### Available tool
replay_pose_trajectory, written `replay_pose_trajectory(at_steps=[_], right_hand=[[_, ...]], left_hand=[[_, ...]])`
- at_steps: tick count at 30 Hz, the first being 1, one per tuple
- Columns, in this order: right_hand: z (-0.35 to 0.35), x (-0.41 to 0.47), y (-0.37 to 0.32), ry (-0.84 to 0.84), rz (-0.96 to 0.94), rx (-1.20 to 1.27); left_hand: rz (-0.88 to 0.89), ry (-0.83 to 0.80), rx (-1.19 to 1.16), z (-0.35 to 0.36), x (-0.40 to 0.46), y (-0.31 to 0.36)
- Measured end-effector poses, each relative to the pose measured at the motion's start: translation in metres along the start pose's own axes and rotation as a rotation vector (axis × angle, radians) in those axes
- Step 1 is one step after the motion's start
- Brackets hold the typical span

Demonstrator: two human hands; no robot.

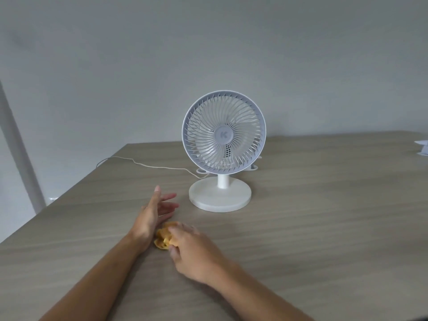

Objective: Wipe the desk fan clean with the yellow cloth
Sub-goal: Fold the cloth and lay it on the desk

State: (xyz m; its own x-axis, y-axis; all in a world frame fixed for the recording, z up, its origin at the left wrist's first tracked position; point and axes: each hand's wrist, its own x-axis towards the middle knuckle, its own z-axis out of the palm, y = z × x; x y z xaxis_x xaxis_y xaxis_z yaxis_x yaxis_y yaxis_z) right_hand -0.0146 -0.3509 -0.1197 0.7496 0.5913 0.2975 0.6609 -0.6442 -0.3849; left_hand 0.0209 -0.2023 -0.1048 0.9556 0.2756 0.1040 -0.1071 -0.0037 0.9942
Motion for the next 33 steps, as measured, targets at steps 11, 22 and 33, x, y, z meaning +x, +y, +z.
replay_pose_trajectory(at_steps=[11,22,33], right_hand=[[-0.074,0.019,0.019,0.195,0.177,0.384],[-0.117,0.031,0.022,0.320,0.107,0.740],[-0.151,0.049,-0.004,0.539,-0.040,0.465]], left_hand=[[0.133,-0.274,0.354,-0.025,-0.045,0.013],[0.161,-0.321,0.306,-0.027,-0.043,0.063],[0.462,-0.095,0.247,-0.001,-0.034,0.127]])
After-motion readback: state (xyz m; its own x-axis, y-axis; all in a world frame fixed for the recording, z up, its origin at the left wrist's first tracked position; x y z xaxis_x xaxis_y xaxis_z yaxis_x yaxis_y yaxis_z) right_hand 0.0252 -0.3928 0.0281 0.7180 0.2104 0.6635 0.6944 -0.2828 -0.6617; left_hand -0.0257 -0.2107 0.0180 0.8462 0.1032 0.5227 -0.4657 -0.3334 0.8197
